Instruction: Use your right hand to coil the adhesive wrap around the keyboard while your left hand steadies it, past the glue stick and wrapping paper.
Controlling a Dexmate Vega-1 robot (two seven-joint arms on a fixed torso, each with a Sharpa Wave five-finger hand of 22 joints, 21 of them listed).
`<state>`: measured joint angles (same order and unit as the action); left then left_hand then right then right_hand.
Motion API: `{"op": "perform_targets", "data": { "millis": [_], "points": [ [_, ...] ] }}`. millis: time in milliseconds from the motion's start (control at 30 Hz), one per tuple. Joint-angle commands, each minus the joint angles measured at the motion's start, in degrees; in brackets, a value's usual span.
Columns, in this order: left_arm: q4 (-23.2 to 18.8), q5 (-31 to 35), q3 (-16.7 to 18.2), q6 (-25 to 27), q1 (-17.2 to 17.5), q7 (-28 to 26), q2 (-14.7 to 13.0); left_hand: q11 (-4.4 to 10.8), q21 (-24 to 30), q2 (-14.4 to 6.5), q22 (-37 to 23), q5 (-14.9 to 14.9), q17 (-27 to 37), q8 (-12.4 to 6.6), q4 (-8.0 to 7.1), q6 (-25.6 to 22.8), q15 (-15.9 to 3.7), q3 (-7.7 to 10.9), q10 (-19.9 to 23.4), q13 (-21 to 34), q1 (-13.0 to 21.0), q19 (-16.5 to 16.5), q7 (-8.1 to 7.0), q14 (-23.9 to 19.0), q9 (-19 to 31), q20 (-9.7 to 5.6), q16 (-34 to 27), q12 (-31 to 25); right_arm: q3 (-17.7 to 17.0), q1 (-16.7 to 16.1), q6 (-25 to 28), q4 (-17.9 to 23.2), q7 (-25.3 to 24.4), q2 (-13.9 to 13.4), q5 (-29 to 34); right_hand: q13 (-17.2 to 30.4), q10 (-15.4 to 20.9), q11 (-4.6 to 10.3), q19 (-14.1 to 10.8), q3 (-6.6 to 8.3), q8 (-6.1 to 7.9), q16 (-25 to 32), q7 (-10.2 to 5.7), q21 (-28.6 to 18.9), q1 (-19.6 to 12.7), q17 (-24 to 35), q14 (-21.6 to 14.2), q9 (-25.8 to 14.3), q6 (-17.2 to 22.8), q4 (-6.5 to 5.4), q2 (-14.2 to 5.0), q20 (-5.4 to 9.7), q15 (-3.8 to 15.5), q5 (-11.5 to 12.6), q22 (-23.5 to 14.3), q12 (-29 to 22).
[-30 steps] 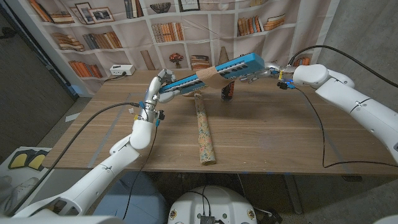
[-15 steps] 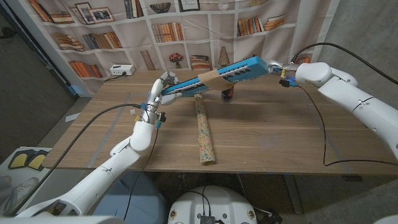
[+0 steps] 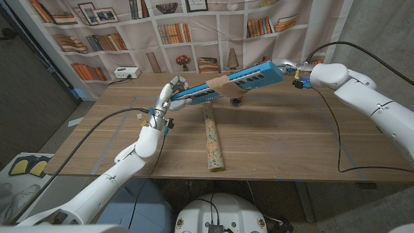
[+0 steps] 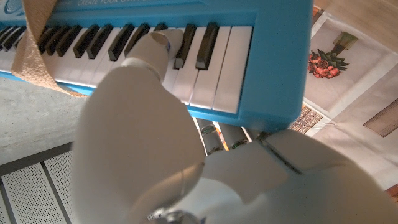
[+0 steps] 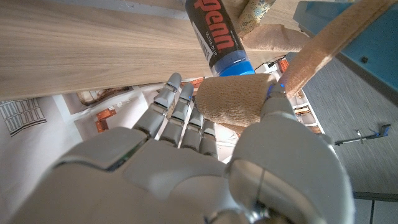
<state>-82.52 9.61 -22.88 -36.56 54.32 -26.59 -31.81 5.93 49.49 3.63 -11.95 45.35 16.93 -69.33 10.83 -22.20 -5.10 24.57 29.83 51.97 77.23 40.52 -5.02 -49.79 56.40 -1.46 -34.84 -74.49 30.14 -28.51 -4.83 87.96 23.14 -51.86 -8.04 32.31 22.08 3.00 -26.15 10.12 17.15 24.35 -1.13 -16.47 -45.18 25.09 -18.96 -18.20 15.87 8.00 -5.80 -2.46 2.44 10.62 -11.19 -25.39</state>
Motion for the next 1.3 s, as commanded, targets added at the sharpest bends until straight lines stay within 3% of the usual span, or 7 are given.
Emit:
{"op": "perform_targets", "data": {
  "millis": [33,800,1300],
  "points": [
    [-1.41,0.15,0.67,2.06,-0.40,2.13,-2.15,0.01,24.02,-4.20,-24.60,10.34,26.13,-0.26,-2.12,-0.13,-6.39,2.59,0.66,16.88,0.04,9.56,-0.04,-12.94,0.15,-9.53,-19.02,-10.37,-0.94,-1.35,-2.52,1.66,-0.08,-0.52,-0.89,0.23,0.60,0.27,0.14,0.20,-0.06,-0.07,-0.14,0.19,-0.22,0.34,0.00,-0.25,0.26,0.08,-0.59,0.13,6.68,0.22,-0.19,-0.14],
    [-3.98,1.60,-0.33,4.11,-1.20,7.03,-6.51,0.02,24.31,-4.03,-25.56,10.19,26.78,-0.55,-1.91,0.22,-6.24,2.85,-0.69,18.08,0.47,9.10,-0.12,-12.19,0.41,-9.45,-19.82,-12.88,-2.98,-4.65,-4.78,6.48,-0.92,-1.42,-2.49,0.33,0.64,0.34,0.23,0.18,-0.23,-0.15,-0.15,0.23,-0.22,0.37,-0.03,-0.32,0.24,0.11,-0.53,0.03,6.68,0.20,-0.18,0.01],
    [-7.77,1.14,0.70,9.23,1.66,5.63,-7.03,0.02,24.50,-3.98,-25.76,9.90,26.55,-0.62,-1.99,-0.20,-6.29,2.55,-0.60,18.18,0.62,9.35,-0.43,-12.14,0.08,-9.53,-20.23,-13.71,-5.41,-8.31,-7.88,10.37,-1.64,-2.50,-4.98,0.40,0.71,0.51,0.56,0.20,-0.28,-0.16,-0.35,0.37,-0.23,0.45,-0.05,-0.37,0.39,0.10,-0.61,-0.17,6.99,0.19,-0.17,0.11]
  ]
}}
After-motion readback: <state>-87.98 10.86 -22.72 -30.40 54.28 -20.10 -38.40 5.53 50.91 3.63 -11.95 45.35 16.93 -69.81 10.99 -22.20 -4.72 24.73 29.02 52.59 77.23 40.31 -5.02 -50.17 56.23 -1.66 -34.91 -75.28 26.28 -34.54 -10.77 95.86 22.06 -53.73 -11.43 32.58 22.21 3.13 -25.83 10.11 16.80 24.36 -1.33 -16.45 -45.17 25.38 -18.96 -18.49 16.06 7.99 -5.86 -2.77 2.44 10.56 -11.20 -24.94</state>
